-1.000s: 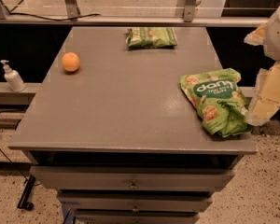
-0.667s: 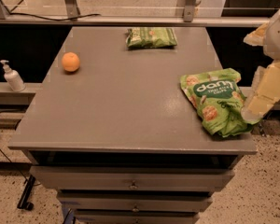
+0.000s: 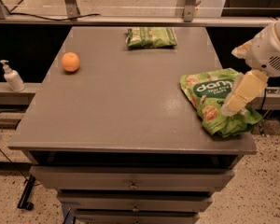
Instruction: Move green rice chip bag near orange
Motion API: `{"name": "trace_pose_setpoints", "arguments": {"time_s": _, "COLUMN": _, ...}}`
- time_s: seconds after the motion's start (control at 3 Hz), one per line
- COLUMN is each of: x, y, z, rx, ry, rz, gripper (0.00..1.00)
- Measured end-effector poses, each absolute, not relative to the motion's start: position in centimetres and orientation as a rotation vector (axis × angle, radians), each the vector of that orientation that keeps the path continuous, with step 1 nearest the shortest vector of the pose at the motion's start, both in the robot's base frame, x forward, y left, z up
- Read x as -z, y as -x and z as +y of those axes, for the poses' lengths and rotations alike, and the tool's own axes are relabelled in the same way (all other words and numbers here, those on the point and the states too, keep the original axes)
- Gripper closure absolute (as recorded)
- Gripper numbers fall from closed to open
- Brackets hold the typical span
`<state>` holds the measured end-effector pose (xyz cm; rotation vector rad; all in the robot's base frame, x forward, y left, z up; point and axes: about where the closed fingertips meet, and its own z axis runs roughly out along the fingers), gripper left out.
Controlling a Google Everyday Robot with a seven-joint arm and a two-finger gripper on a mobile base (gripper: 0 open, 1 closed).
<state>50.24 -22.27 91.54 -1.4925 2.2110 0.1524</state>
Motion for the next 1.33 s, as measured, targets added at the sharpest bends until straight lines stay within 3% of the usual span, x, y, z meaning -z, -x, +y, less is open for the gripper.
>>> {"name": "trace_pose_setpoints", "arguments": {"time_s": 0.33, "x": -88.2, "y": -51.7, "z": -23.3, "rx": -0.200, "ry": 1.435, "rz": 2.256, "gripper": 0.00}}
{"name": "trace_pose_setpoints", "arguments": {"time_s": 0.67, "x": -85.5, "y": -52.3, "z": -24.4, "rx": -0.242, "ry": 1.386, "rz": 2.306, "gripper": 0.18}}
{"name": "trace_pose_setpoints", "arguments": {"time_s": 1.33, "x": -85.8, "y": -53.1, "z": -24.9, "rx": -0.277, "ry": 1.343, "rz": 2.310, "gripper": 0.64}}
